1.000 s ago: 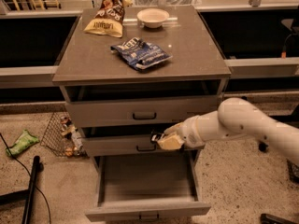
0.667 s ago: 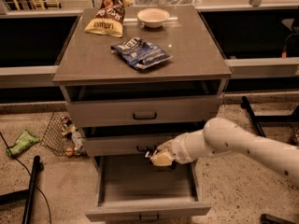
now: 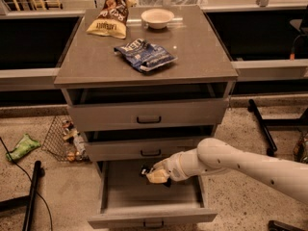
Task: Place rxbar chocolate into bottom drawer
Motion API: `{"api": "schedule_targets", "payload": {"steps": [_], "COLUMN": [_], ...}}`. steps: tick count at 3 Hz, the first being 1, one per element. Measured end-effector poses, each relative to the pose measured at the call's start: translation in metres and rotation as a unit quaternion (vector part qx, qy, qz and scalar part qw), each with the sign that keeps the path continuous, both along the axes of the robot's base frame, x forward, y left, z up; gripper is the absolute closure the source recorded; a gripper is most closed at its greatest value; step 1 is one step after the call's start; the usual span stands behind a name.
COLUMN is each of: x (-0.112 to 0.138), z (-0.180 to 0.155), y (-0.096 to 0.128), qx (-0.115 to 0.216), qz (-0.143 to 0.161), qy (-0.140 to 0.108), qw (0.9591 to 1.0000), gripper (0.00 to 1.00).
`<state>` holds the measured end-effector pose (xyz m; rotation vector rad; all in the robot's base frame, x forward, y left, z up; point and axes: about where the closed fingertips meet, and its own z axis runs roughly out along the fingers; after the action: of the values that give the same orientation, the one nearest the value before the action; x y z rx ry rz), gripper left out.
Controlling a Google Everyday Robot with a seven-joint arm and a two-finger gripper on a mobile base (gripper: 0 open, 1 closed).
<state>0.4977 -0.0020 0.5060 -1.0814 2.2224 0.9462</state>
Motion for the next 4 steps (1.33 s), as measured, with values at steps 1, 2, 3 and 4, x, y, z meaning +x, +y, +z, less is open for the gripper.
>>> {"api": "schedule_targets", "payload": {"steps": [1, 2, 3, 4], "x": [0.001, 0.011, 0.019, 0.025], "z": [-0.019, -0.076, -0.168, -0.229], "y": [0.005, 0.014, 0.023, 0.026], "qx": [-0.015, -0.036, -0.035, -0.026], "qz": [0.001, 0.015, 0.030, 0.029], "qy": [0.009, 0.015, 0.045, 0.067], "qw": [0.9998, 0.9991, 0.9979, 0.9970], "gripper": [1.00, 1.00, 1.00, 1.00]}}
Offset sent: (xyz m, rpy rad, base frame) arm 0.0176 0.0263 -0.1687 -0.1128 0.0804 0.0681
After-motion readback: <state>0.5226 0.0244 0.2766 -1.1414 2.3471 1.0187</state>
